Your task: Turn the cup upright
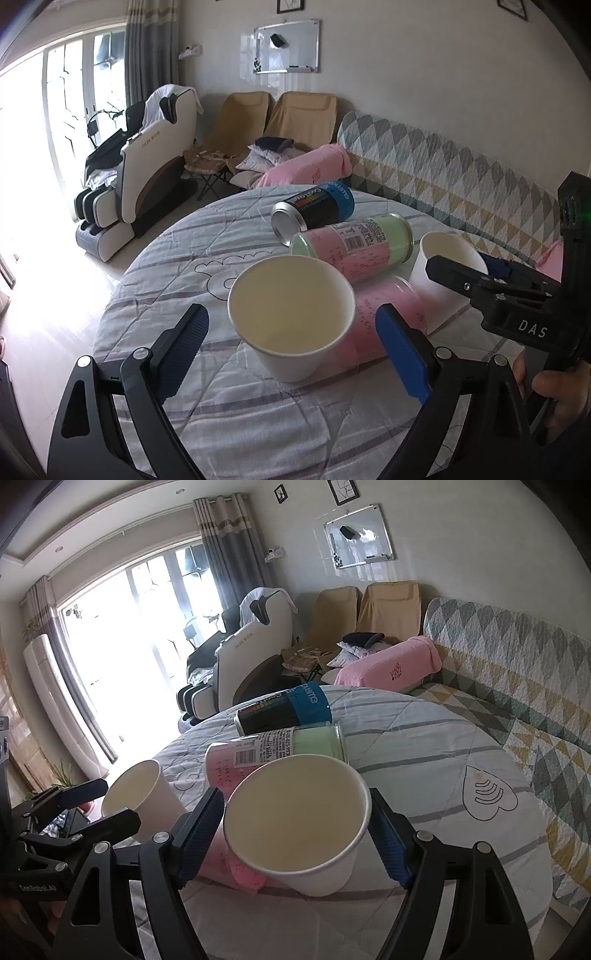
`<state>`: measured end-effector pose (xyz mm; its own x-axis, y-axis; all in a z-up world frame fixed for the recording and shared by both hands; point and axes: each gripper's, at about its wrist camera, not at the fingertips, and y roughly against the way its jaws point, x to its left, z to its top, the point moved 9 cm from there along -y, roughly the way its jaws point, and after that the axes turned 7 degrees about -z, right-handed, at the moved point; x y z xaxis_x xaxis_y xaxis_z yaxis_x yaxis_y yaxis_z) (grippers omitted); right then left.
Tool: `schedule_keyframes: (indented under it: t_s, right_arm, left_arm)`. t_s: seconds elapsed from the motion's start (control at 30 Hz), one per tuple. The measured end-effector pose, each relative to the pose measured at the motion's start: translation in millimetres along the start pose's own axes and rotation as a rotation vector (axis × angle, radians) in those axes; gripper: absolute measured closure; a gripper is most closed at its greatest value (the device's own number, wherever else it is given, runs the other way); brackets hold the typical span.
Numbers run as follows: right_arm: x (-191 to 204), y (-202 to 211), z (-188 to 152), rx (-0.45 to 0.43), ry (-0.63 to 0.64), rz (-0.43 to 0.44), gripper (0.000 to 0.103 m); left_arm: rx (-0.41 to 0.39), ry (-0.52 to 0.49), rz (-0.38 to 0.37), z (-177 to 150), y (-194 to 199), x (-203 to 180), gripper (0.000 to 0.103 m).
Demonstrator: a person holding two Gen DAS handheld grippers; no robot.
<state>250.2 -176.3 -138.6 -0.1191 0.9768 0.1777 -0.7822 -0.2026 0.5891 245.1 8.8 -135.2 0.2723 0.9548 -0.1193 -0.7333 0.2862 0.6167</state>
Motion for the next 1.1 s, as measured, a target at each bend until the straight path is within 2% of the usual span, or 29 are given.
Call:
schedule_keyframes:
  t_s: [0.37, 0.47, 0.6, 0.9, 1.1]
  right_arm:
    - [6.2, 43.6, 9.3, -0.052, -0.005, -0.037, 0.024]
    - [9.8, 62.4, 9.8, -0.057, 0.021, -0.092, 0.024]
    - [15.5, 90.1, 0.3, -0.02, 0.061, -0.171, 0.023]
    - [25.3, 139.3, -17.0, -0.013, 0.047, -0.159, 0.023]
    - [25.4, 161.6, -20.7, -0.059, 0.065, -0.187, 0.023]
  left_arm:
    - [-0.063, -0.014, 0.007, 2.2, 48.2, -11.5, 0.007]
    - [-0.07, -0.017, 0.017, -1.6, 63.8, -18.4, 0.005]
    - [-0.072, 0.003, 0.038, -13.4, 87.4, -28.4, 0.003]
    - [-0.147, -0.002, 0.093, -29.0, 133.6, -56.8, 0.0]
    - [-0.193, 0.045, 0.143, -33.4, 153.0, -59.1, 0.0]
